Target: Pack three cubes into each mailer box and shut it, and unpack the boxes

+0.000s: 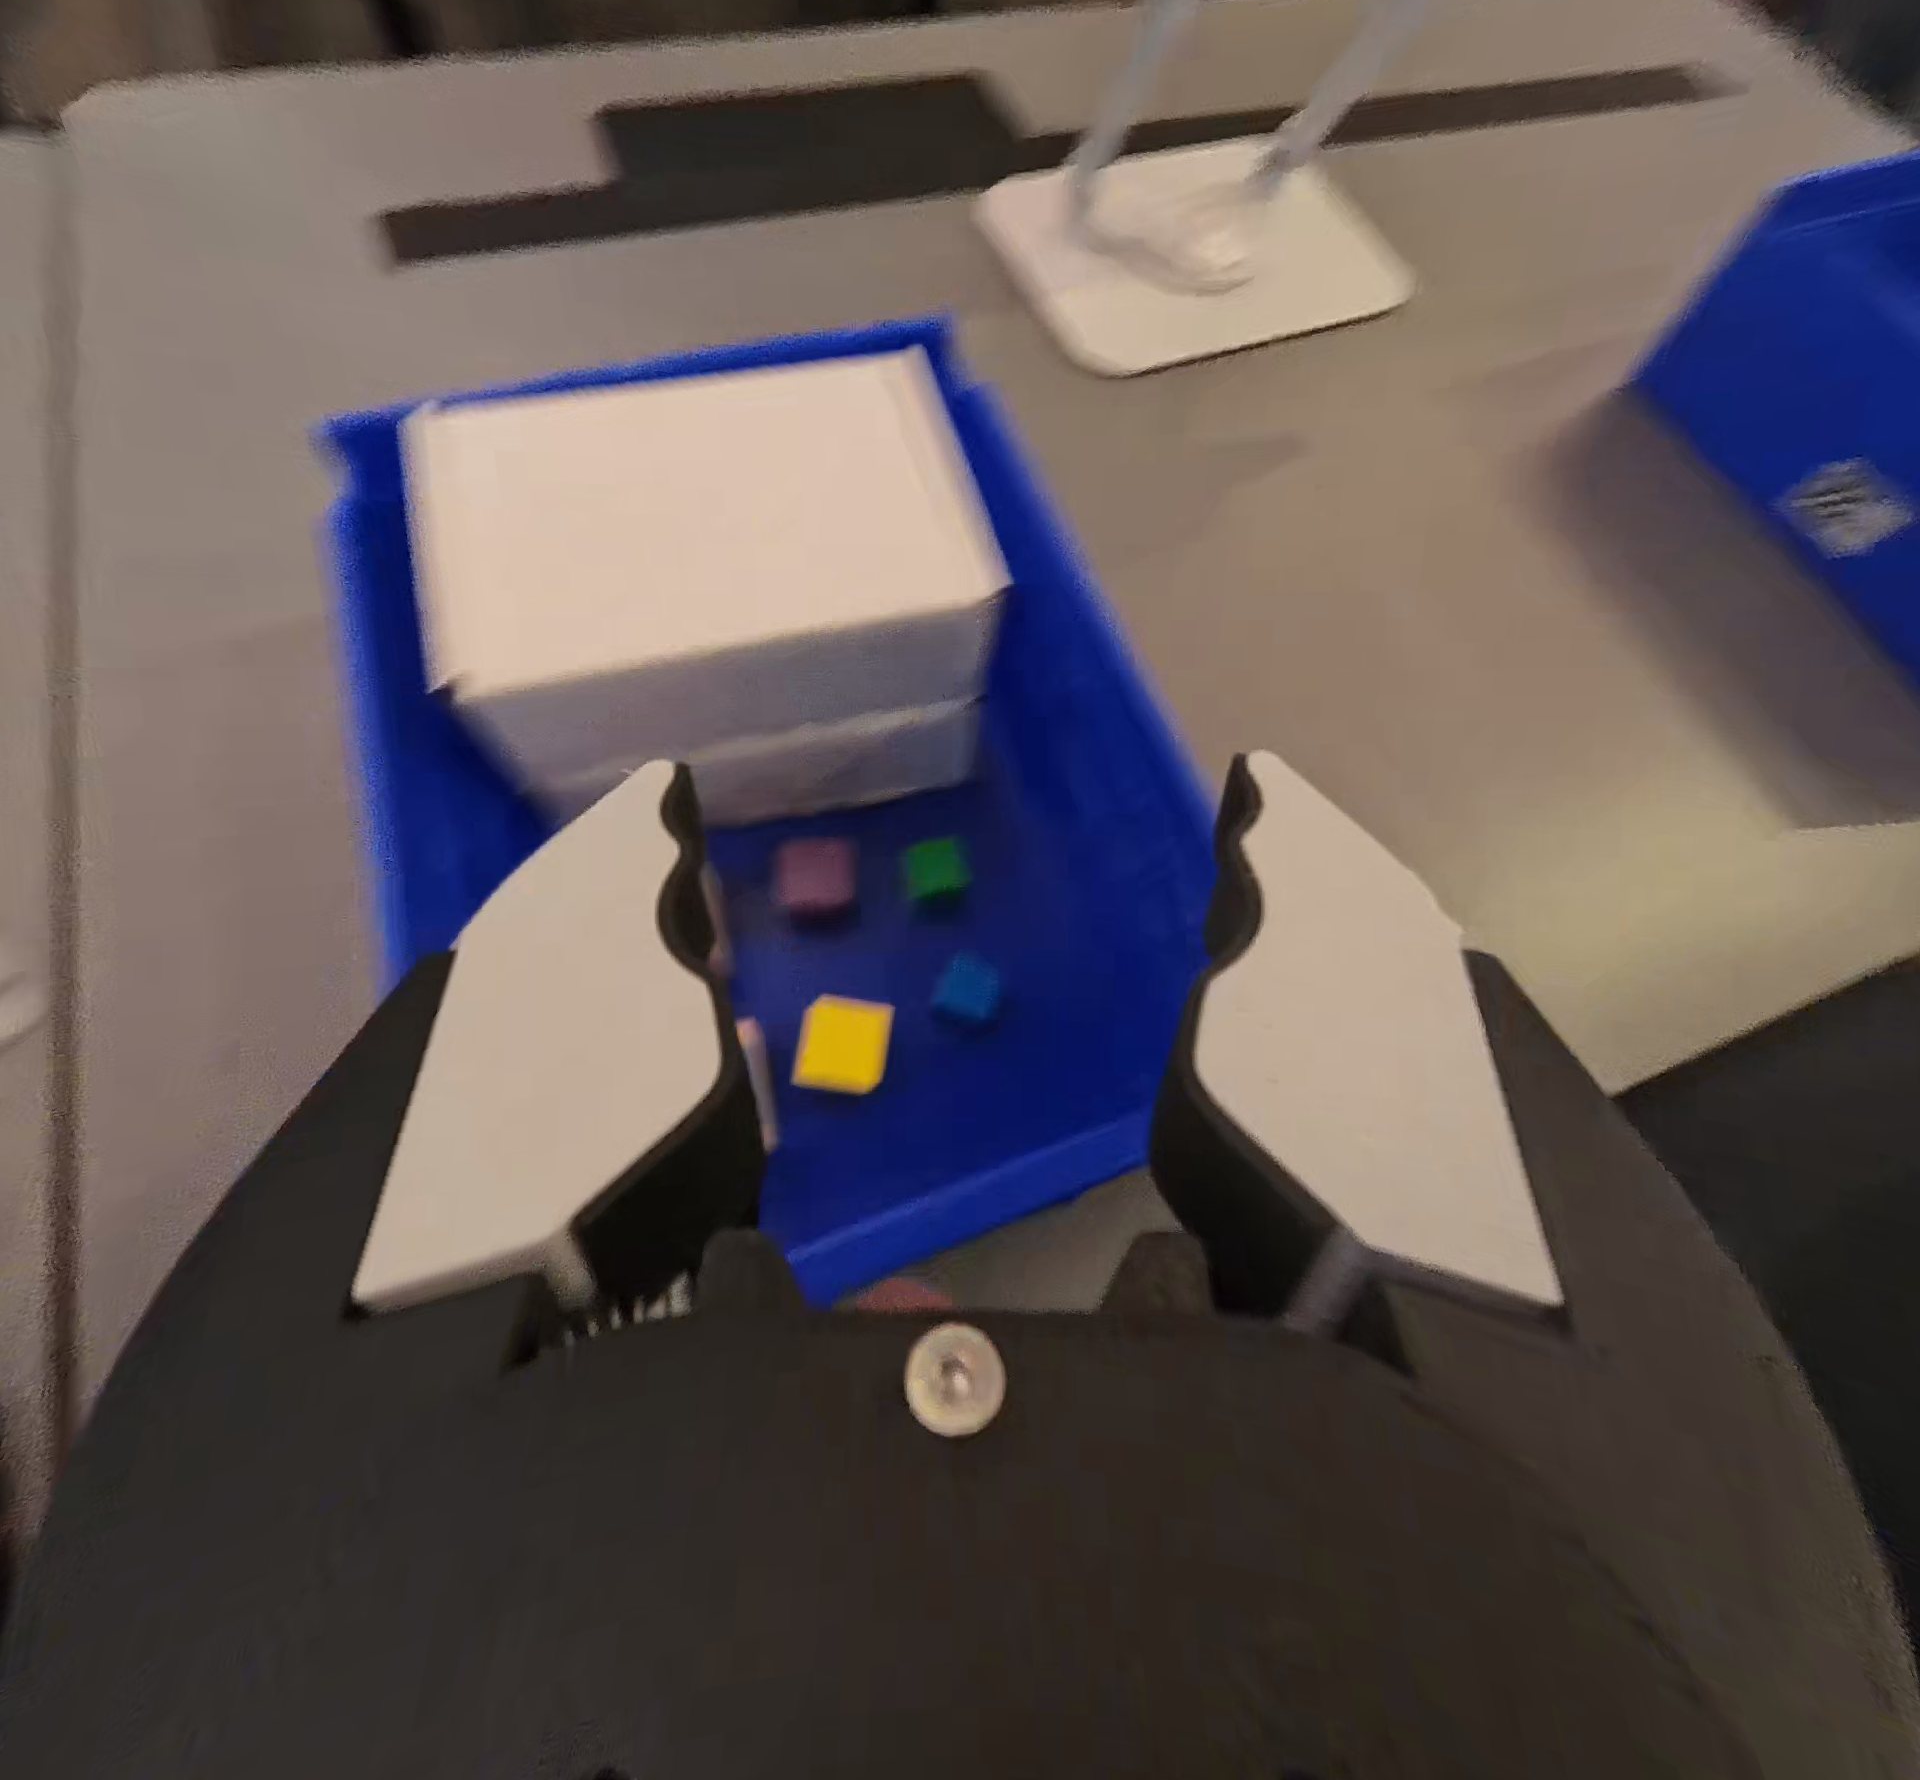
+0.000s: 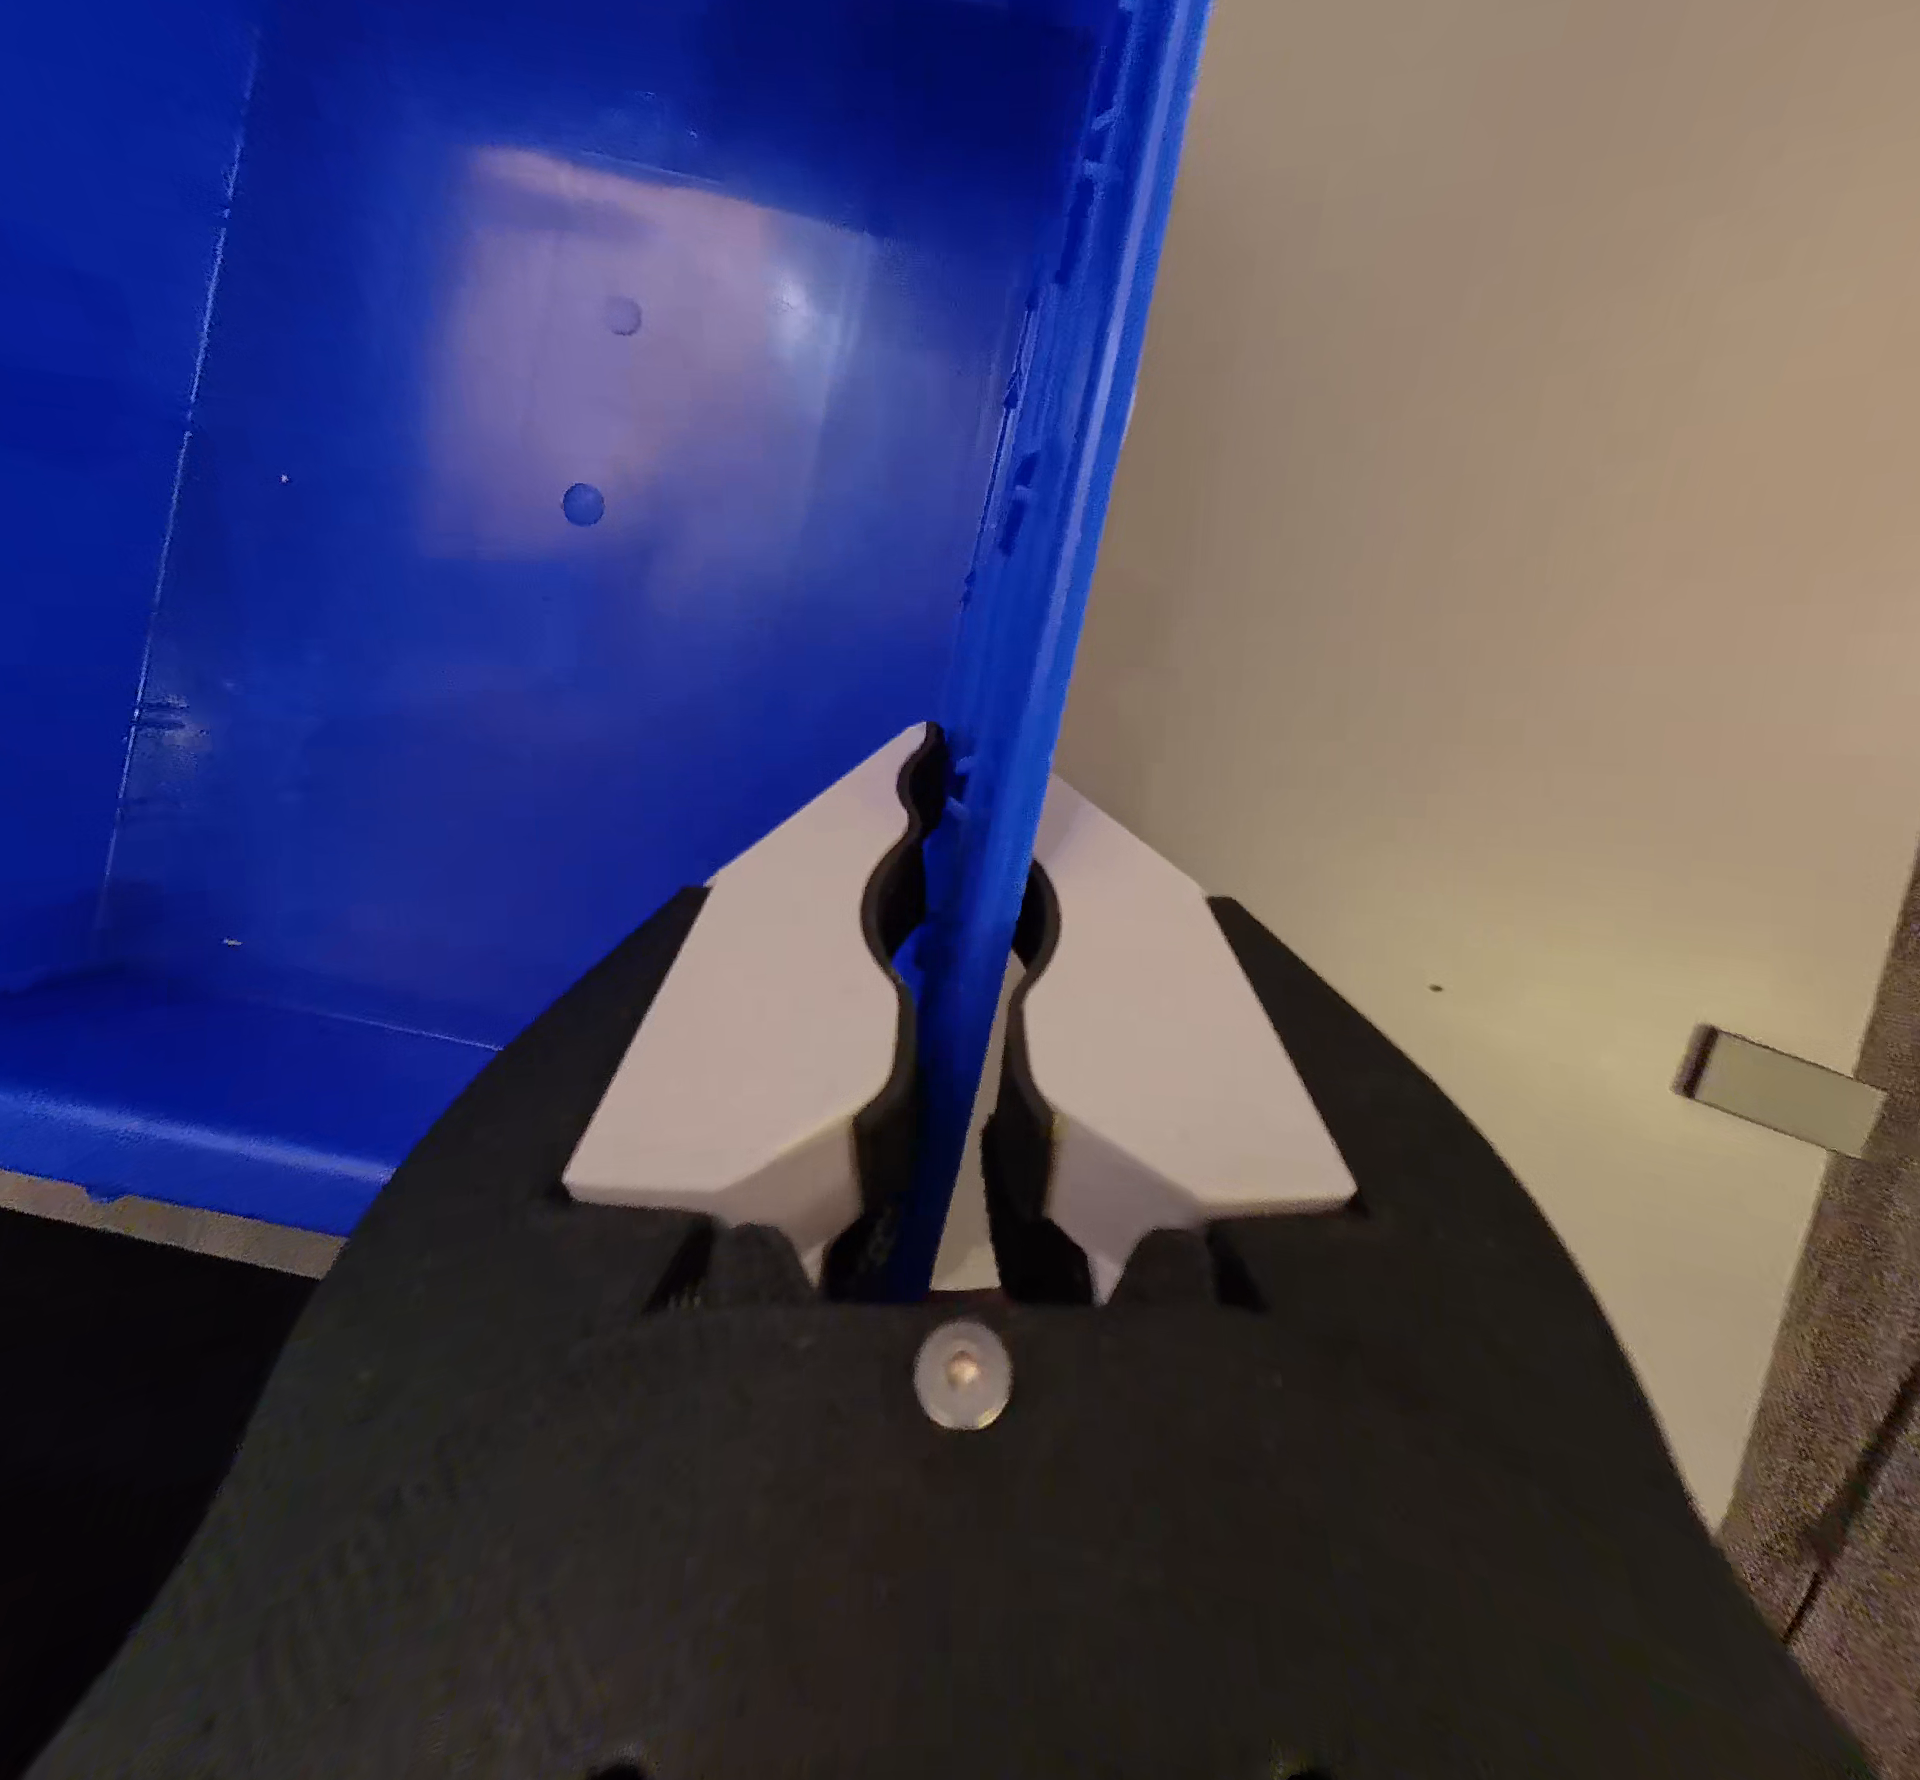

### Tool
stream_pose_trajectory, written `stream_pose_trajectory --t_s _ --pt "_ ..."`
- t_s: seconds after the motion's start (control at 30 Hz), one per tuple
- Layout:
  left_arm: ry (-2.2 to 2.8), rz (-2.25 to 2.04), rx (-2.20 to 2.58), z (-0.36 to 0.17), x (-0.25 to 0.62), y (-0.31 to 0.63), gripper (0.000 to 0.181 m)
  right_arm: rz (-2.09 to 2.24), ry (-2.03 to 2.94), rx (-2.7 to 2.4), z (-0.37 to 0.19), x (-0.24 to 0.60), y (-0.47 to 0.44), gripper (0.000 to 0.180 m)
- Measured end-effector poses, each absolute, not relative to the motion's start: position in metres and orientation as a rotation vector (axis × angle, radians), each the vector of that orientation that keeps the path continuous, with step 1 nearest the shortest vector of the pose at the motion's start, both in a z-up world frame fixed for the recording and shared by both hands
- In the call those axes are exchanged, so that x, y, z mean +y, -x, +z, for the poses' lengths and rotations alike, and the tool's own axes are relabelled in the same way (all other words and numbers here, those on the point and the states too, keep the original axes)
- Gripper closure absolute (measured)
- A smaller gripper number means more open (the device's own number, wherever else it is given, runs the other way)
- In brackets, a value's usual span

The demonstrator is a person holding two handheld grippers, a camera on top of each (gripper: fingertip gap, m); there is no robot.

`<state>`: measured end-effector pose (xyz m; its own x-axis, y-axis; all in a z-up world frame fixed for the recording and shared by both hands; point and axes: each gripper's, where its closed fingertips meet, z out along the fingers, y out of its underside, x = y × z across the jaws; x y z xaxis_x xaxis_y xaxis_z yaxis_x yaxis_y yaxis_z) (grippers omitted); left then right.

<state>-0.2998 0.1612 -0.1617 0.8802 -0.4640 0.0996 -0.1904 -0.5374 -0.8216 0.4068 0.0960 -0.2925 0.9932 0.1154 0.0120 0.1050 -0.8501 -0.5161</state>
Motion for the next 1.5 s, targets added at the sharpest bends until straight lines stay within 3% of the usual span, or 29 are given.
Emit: stream_pose_trajectory --t_s 0.2,0.4,0.5,0.63,1.0,1.07,1.13,1.23,1.43,1.5 --pt "2.393 -0.121 0.286 -0.233 0.159 0.407 0.090 0.059 2.644 -0.156 -0.293 0.089 -0.433 0.176" --pt "2.518 -0.131 0.197 -0.280 0.154 0.439 0.098 0.053 2.641 -0.115 -0.293 0.087 -0.452 0.176" --pt "2.515 -0.237 0.168 -0.290 0.158 0.438 0.117 0.056 2.631 -0.088 -0.293 0.084 -0.459 0.175" --pt "2.478 -0.395 0.186 -0.287 0.162 0.424 0.172 0.042 2.629 -0.100 -0.293 0.082 -0.466 0.175" --pt "2.486 -0.266 0.106 -0.288 0.153 0.445 0.175 -0.031 2.625 -0.062 -0.293 0.074 -0.481 0.175" --pt "2.463 -0.261 0.083 -0.287 0.153 0.445 0.168 -0.037 2.614 -0.046 -0.292 0.075 -0.484 0.168" --pt "2.419 -0.298 0.042 -0.281 0.153 0.445 0.160 -0.083 2.596 -0.019 -0.288 0.074 -0.490 0.141" --pt "2.343 -0.318 0.048 -0.264 0.150 0.447 0.142 -0.231 2.515 0.013 -0.264 0.071 -0.506 0.119" --pt "2.027 -0.299 0.236 -0.180 0.154 0.420 0.074 -0.379 2.231 -0.050 -0.177 0.078 -0.486 0.065" --pt "1.834 -0.380 0.276 -0.133 0.154 0.398 0.062 -0.321 2.106 -0.136 -0.146 0.085 -0.456 0.070"
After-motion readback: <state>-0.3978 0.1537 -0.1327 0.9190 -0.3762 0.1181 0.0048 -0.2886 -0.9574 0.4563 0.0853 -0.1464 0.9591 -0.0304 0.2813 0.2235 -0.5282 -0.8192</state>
